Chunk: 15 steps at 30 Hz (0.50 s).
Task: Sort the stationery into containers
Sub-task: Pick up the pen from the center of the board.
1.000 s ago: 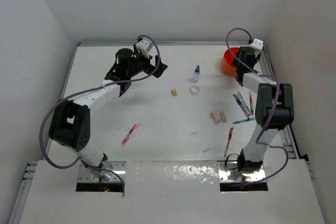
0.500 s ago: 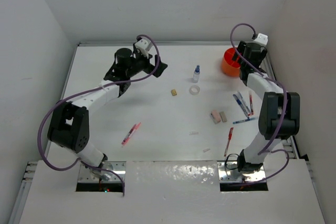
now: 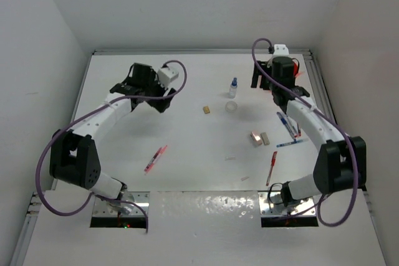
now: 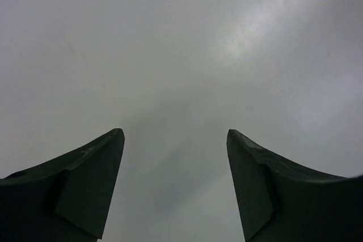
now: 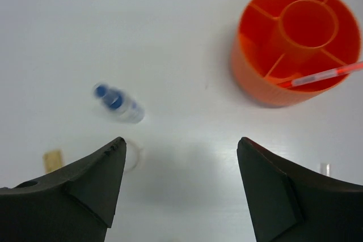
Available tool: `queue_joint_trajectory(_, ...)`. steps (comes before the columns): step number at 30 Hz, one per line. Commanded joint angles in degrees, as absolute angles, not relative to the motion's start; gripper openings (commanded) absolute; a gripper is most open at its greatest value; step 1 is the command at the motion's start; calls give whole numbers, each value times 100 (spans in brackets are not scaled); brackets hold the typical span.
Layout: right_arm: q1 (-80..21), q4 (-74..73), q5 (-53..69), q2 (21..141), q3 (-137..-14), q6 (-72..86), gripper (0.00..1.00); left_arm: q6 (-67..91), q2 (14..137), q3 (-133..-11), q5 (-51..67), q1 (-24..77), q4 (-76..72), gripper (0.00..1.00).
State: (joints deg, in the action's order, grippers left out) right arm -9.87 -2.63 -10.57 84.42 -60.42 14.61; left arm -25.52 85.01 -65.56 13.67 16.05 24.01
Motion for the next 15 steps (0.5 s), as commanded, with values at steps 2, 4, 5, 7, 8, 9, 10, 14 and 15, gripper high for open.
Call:
queue_joint_trajectory(2,-1546,-676,-712,7920,-5775,1556,77,-3814,8577,-6365,1003,2020,5008,66)
queue_joint_trajectory(4,-1880,-800,-940,7831,-5678,1617,76,-3727,8701,-6223,704,2100,5150,52)
queue_joint_trajectory(5,-1959,-817,-967,7788,-5556,1652,74,-3666,8762,-6083,607,2127,5116,46)
queue_joint_trajectory(7,-2231,-817,-1037,7612,-5415,1748,74,-3551,8719,-5933,527,2110,4940,35)
queue_joint_trajectory(8,-2311,-800,-1055,7550,-5266,1784,74,-3525,8580,-5828,519,2118,4879,35)
queue_joint_trajectory(9,-2390,-800,-1107,7393,-5186,1828,74,-3516,8482,-5618,588,2127,4765,35)
queue_joint_trajectory(10,-2539,-800,-1194,7313,-5038,1906,74,-3542,8290,-5521,658,2136,4729,36)
queue_joint_trajectory(14,-2830,-756,-1502,6918,-4606,2170,74,-3639,7998,-4880,844,2433,4562,44)
queue_joint_trajectory(15,-2917,-730,-1546,6743,-4501,2275,74,-3586,7963,-4765,731,2504,4396,44)
